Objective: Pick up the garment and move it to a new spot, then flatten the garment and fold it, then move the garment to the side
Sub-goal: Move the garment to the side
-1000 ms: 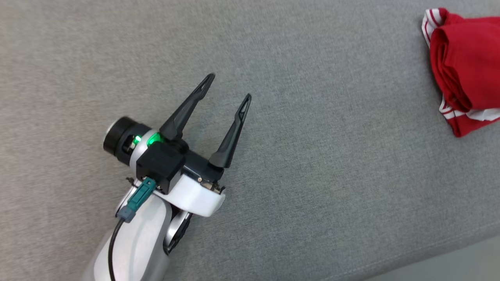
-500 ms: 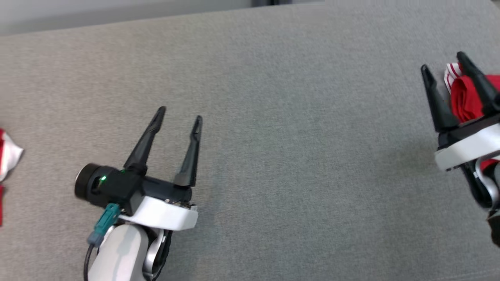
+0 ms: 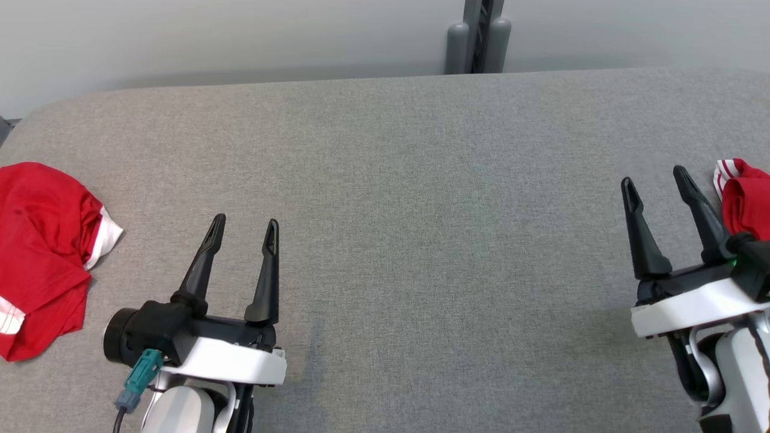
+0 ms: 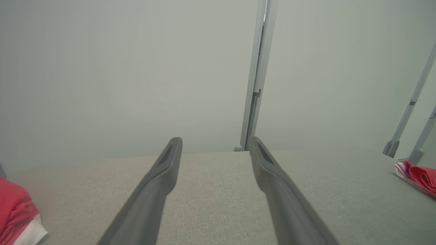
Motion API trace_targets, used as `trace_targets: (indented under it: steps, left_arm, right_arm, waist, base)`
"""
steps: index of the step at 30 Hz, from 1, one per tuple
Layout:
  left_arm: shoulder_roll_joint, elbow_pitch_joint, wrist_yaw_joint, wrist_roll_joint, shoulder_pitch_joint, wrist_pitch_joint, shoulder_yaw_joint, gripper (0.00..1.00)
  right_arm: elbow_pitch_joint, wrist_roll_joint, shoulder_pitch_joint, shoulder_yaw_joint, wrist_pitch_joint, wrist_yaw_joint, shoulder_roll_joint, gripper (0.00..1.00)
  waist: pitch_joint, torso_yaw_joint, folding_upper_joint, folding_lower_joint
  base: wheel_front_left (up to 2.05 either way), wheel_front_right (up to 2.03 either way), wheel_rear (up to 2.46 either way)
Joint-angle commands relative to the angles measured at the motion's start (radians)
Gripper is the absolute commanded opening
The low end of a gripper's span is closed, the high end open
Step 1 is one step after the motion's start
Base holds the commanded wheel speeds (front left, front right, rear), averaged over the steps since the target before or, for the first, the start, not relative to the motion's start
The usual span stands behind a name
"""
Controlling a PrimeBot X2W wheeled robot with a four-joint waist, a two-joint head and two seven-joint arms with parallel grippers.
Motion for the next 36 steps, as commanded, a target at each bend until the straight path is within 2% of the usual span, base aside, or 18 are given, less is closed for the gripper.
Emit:
trace_targets:
  steps: [1,7,10,20,36]
  left_arm:
    - [-0.001,0.007,-0.004,-0.004,0.013,-0.003,0.016,1.00]
    - [-0.008,0.014,-0.014,0.001,0.036,-0.003,0.019,1.00]
    - [-0.009,0.015,-0.004,-0.017,0.037,-0.003,0.013,1.00]
    - [-0.009,0.032,0.008,-0.031,0.029,-0.003,-0.008,1.00]
    - [-0.009,0.053,-0.004,-0.023,0.035,-0.003,-0.001,1.00]
  right_arm:
    - [-0.010,-0.018,0.029,-0.021,-0.001,-0.001,0.023,1.00]
    - [-0.037,-0.032,0.057,-0.050,-0.001,-0.001,0.063,1.00]
    - [-0.050,-0.044,0.072,-0.066,-0.001,-0.001,0.080,1.00]
    - [-0.060,-0.094,0.091,-0.087,-0.001,-0.001,0.103,1.00]
    - [-0.062,-0.115,0.098,-0.106,-0.001,-0.001,0.125,1.00]
  waist:
    - [-0.013,0.010,0.0000,0.0000]
    - [-0.020,0.011,0.0000,0.0000]
    - [-0.023,0.009,0.0000,0.0000]
    - [-0.021,-0.006,0.0000,0.0000]
    - [-0.017,-0.022,0.0000,0.0000]
  base:
    - [0.00,0.00,0.00]
    - [0.00,0.00,0.00]
    - [0.00,0.00,0.00]
    - [0.00,0.00,0.00]
    - [0.00,0.00,0.00]
